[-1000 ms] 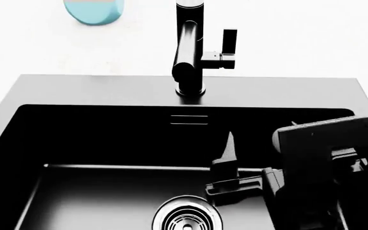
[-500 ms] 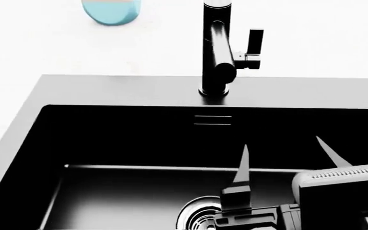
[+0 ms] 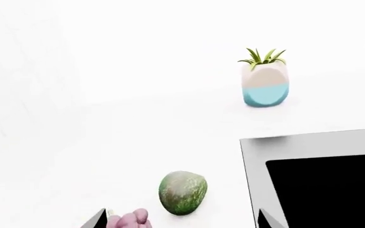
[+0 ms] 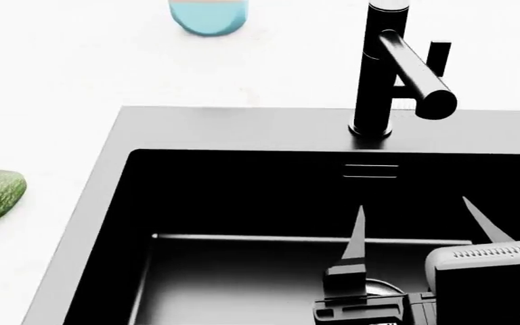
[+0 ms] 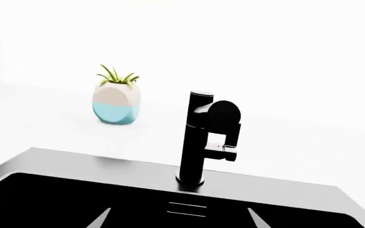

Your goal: There is a mixed pile of frozen fruits and vegetables on the counter. Locate all the frozen vegetables and place the items in a bowl on the counter. Take all the frozen fruits and defrost them in a running sink.

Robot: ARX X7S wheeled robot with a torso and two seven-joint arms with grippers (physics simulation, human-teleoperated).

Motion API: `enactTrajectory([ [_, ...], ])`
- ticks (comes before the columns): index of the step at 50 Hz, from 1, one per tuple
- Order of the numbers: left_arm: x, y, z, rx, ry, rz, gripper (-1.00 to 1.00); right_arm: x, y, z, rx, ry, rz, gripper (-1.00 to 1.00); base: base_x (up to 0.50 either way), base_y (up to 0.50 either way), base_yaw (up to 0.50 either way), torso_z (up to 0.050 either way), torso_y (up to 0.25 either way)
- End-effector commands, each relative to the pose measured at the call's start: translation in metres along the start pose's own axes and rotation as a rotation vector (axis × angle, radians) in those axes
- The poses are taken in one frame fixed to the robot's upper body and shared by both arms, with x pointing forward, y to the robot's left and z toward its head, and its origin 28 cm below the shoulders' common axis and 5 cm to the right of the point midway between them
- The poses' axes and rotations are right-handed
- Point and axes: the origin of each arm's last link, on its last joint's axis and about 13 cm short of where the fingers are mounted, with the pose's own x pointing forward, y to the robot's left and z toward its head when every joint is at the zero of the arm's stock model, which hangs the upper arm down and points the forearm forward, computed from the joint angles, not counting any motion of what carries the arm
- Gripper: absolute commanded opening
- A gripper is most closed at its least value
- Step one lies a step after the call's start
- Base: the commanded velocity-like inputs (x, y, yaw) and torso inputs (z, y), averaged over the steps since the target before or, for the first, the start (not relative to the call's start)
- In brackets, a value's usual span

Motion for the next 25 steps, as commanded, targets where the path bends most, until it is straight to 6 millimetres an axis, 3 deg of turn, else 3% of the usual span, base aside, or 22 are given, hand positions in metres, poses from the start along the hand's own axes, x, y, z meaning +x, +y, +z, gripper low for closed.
enactTrajectory([
  [1,0.007,0.005,-0.001,0.007,0.075,0.050,1.00,-0.001,-0.006,0.005,0.015,-0.021,-0.033,1.00,0.00,0.00,0.00,0.000,0.000],
  [6,0.007,0.013,-0.014,0.070,0.151,0.128,1.00,0.000,-0.004,0.003,0.021,-0.017,-0.021,1.00,0.00,0.00,0.00,0.000,0.000],
  [14,0.028,0.014,-0.015,0.068,0.206,0.176,1.00,0.000,-0.003,0.002,0.028,-0.010,-0.011,1.00,0.00,0.00,0.00,0.000,0.000],
  [25,0.063,0.010,-0.036,0.025,0.308,0.141,1.00,0.000,-0.001,0.000,0.031,0.002,-0.005,1.00,0.00,0.00,0.00,0.000,0.000],
])
